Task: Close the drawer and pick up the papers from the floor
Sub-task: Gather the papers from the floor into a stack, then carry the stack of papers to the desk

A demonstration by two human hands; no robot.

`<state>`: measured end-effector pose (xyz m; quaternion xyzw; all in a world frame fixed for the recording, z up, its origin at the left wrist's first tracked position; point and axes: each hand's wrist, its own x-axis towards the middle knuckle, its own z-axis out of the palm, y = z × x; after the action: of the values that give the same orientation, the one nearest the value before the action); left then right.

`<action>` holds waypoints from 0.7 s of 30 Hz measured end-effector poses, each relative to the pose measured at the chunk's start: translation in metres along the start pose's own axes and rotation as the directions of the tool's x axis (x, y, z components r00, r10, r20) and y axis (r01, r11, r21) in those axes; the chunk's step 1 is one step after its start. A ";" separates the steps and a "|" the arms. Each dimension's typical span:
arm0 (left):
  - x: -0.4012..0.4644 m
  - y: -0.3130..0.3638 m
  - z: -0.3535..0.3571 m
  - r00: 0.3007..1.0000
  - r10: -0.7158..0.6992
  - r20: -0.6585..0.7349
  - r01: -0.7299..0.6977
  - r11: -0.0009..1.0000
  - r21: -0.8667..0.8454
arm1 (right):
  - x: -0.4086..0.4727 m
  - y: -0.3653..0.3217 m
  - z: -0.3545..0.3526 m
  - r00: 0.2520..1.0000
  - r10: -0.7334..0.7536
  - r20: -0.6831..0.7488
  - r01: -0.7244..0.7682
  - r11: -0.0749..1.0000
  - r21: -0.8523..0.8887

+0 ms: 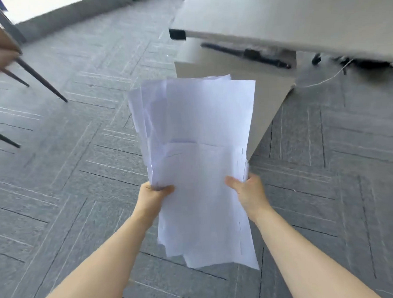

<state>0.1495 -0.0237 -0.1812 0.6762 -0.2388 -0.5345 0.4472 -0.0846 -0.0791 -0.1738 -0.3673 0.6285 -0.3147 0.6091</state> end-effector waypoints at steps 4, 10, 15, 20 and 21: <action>-0.053 0.155 0.001 0.991 0.130 -0.044 -0.133 0.988 -0.072 | -0.075 -0.168 0.001 0.982 -0.184 0.045 0.179 0.979 0.096; -0.097 0.377 0.026 0.923 0.381 0.058 -0.371 0.919 -0.134 | -0.144 -0.373 -0.028 0.921 -0.390 -0.017 0.389 0.913 0.121; -0.096 0.485 0.085 0.852 0.516 0.087 -0.500 0.852 -0.153 | -0.152 -0.465 -0.069 0.835 -0.545 -0.071 0.550 0.827 0.114; -0.061 0.547 0.170 0.824 0.561 0.076 -0.542 0.821 -0.180 | -0.103 -0.528 -0.112 0.721 -0.625 -0.300 0.678 0.725 0.121; -0.049 0.560 0.188 0.819 0.570 0.063 -0.551 0.813 -0.189 | -0.089 -0.542 -0.122 0.704 -0.635 -0.316 0.695 0.709 0.124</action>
<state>0.0448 -0.3217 0.3200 0.5045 -0.4089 -0.4351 0.6237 -0.1645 -0.2990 0.3383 -0.4534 0.4819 -0.6295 0.4074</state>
